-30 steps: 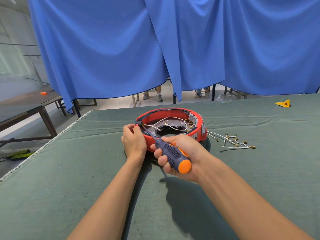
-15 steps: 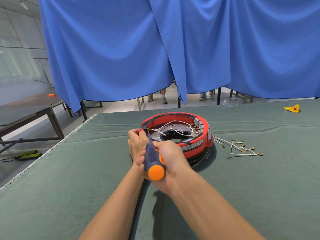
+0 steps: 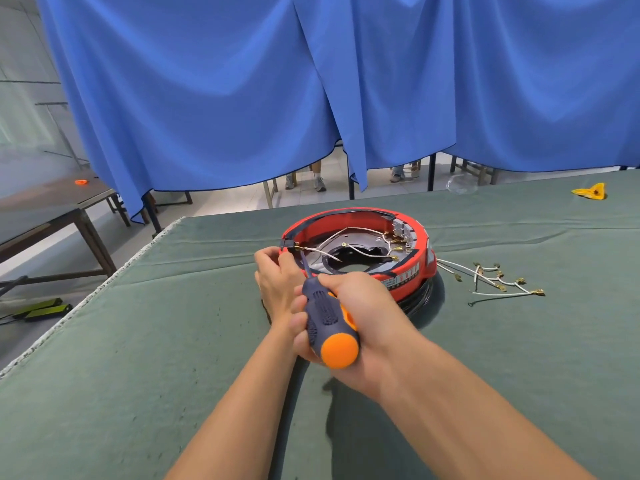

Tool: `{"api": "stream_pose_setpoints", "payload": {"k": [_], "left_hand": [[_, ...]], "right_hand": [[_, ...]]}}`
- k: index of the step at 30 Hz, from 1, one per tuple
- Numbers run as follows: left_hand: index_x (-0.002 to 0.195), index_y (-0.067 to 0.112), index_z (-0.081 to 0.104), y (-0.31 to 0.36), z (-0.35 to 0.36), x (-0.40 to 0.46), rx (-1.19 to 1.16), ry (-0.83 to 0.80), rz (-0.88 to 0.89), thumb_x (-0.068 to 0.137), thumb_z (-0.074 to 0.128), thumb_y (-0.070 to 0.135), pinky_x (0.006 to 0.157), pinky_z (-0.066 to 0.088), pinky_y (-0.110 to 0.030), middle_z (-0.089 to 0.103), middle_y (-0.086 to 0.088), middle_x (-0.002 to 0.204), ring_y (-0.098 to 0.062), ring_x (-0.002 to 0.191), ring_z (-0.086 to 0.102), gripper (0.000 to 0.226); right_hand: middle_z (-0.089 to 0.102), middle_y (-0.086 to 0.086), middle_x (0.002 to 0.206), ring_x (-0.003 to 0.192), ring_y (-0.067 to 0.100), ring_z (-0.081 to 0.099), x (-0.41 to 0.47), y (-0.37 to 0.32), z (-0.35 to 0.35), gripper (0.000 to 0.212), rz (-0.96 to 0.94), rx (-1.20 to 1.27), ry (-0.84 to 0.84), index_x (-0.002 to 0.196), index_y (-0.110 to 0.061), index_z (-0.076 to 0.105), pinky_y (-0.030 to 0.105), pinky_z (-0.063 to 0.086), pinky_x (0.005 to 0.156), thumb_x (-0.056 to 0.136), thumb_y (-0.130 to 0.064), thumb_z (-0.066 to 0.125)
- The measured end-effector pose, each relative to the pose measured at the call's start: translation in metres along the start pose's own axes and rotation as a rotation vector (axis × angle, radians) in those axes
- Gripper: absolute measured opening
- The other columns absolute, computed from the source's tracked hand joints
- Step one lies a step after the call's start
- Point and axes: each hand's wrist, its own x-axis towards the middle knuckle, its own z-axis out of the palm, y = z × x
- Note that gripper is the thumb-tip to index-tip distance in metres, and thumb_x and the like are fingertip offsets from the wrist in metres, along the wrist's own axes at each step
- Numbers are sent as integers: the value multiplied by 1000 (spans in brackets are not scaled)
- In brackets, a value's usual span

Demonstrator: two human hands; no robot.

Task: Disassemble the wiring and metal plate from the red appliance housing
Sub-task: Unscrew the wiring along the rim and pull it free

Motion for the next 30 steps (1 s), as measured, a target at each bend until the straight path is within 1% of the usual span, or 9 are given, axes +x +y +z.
{"api": "stream_pose_setpoints", "payload": {"k": [2,3,5,7,11,16,23,27,30], "left_hand": [[92,18,47,-3,-1,1,-8,0,17,91,46,22,86,43,-41,58,-8,96,-31,99,53,4],[93,18,48,-4,-1,2,-16,-4,23,92,46,22,87,43,-43,58,-10,98,-31,98,54,5],[95,18,49,-4,-1,2,-34,-25,32,92,44,23,88,44,-48,59,-14,102,-33,96,55,8],[96,17,49,-3,-2,2,-42,-31,35,93,44,23,88,45,-47,58,-13,102,-31,97,55,9],[95,15,49,0,-1,4,-46,-21,52,93,45,19,83,41,-36,55,-5,95,-28,100,51,6],[96,14,50,0,-2,3,-32,-40,40,93,44,20,88,43,-44,58,-11,101,-31,102,51,8],[101,12,49,2,-1,1,-19,-39,53,95,41,20,88,42,-43,57,-17,106,-32,101,52,13],[95,14,45,2,-1,3,-40,-76,26,94,41,20,93,40,-48,56,-14,103,-34,108,49,7],[89,16,43,4,1,6,-56,-50,-20,93,44,19,86,39,-38,53,-9,97,-31,107,49,4]], "right_hand": [[45,9,67,34,7,47,6,-1,-4,36,-10,37,12,67,-11,45,16,42,41,101,-7,34],[42,10,66,36,2,44,7,-2,-6,38,-33,8,22,66,-13,42,13,40,48,102,-8,31],[39,5,59,31,2,40,6,-3,-7,33,28,12,-12,72,-13,45,8,35,39,102,-14,31],[42,3,57,29,10,42,4,-5,-7,25,135,-41,-46,80,-10,48,12,36,31,99,-20,37],[41,3,57,29,10,41,-1,-6,-5,23,148,-117,-52,75,-11,46,11,36,32,96,-17,39],[46,4,51,28,13,43,0,-10,-7,21,139,-192,-6,81,-9,49,12,36,31,98,-19,40],[45,4,54,27,13,44,3,-18,-14,26,125,-270,-14,78,-9,50,12,35,30,99,-19,36],[44,4,58,27,12,44,2,-13,-8,26,119,-208,-21,78,-10,49,13,35,29,99,-20,36],[44,0,64,32,11,40,6,-2,3,27,68,-85,-61,76,-14,46,10,33,31,100,-19,34]]}}
